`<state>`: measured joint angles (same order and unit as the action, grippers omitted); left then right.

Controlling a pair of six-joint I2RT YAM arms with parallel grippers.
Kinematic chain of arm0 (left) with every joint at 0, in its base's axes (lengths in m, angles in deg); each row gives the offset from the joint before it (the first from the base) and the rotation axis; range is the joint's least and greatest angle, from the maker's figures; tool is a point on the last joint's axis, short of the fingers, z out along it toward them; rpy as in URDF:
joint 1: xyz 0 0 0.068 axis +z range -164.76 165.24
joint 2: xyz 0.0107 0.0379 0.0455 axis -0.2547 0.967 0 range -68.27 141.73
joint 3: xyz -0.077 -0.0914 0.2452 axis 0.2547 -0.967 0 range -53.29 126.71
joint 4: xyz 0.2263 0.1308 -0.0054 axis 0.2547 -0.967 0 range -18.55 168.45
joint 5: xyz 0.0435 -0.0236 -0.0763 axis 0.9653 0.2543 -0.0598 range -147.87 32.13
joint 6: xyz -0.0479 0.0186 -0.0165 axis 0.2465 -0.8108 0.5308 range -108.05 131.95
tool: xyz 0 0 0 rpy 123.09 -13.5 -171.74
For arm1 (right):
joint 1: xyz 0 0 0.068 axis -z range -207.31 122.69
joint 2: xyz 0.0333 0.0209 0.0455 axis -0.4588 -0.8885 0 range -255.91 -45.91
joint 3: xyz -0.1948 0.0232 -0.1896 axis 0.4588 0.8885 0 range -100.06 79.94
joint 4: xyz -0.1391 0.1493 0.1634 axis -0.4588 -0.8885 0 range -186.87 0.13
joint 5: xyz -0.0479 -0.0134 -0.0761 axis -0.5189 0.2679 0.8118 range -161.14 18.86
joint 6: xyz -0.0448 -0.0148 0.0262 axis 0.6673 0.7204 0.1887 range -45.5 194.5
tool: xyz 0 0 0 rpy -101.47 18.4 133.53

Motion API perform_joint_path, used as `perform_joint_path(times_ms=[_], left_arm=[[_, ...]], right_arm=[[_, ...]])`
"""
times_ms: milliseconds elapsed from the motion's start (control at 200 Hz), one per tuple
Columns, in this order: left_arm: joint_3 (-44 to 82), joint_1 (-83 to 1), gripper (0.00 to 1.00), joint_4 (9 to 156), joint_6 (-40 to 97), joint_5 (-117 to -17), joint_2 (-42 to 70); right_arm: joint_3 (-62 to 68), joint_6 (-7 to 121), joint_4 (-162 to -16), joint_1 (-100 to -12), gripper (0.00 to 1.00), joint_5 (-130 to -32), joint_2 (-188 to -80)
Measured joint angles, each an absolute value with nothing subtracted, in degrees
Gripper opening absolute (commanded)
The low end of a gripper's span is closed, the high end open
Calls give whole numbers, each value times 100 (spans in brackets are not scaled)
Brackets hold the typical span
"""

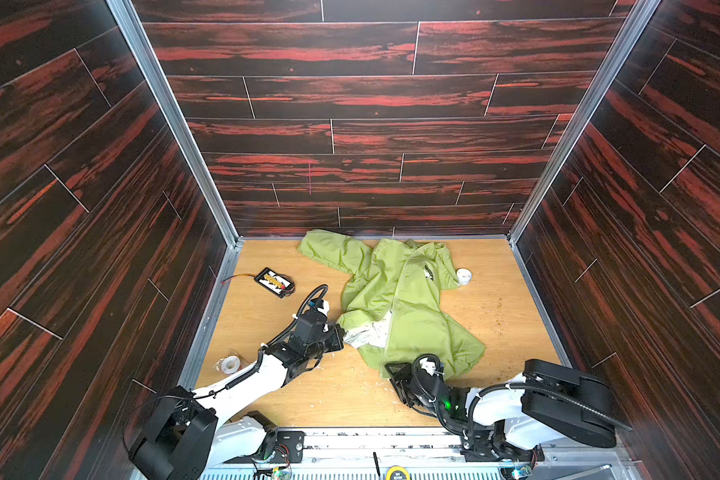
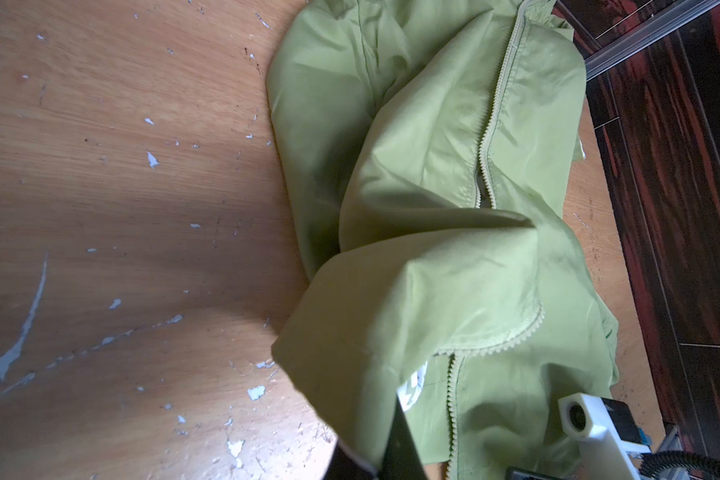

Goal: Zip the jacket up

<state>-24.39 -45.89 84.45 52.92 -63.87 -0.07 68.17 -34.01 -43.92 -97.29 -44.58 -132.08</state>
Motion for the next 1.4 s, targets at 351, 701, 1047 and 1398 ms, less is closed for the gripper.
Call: perform_joint_path(times_ms=[351, 701, 1047, 1398], left_arm=[[-2439, -4589, 0, 8445, 5355, -6392, -7], [-2448, -4589, 0, 8445, 5390, -6442, -13], [-2507, -4589, 0, 8443, 5399, -6483, -15], [-2507, -4589, 0, 8443, 5399, -6494, -15]], right_arm=[[6424, -2946, -5194, -9484, 36, -4755, -13189], [6371, -2690, -4943, -9261, 28, -5019, -13444], [6328, -2393, -4764, -9182, 27, -5177, -13582], [6306, -2244, -4716, -9156, 19, -5297, -13659]])
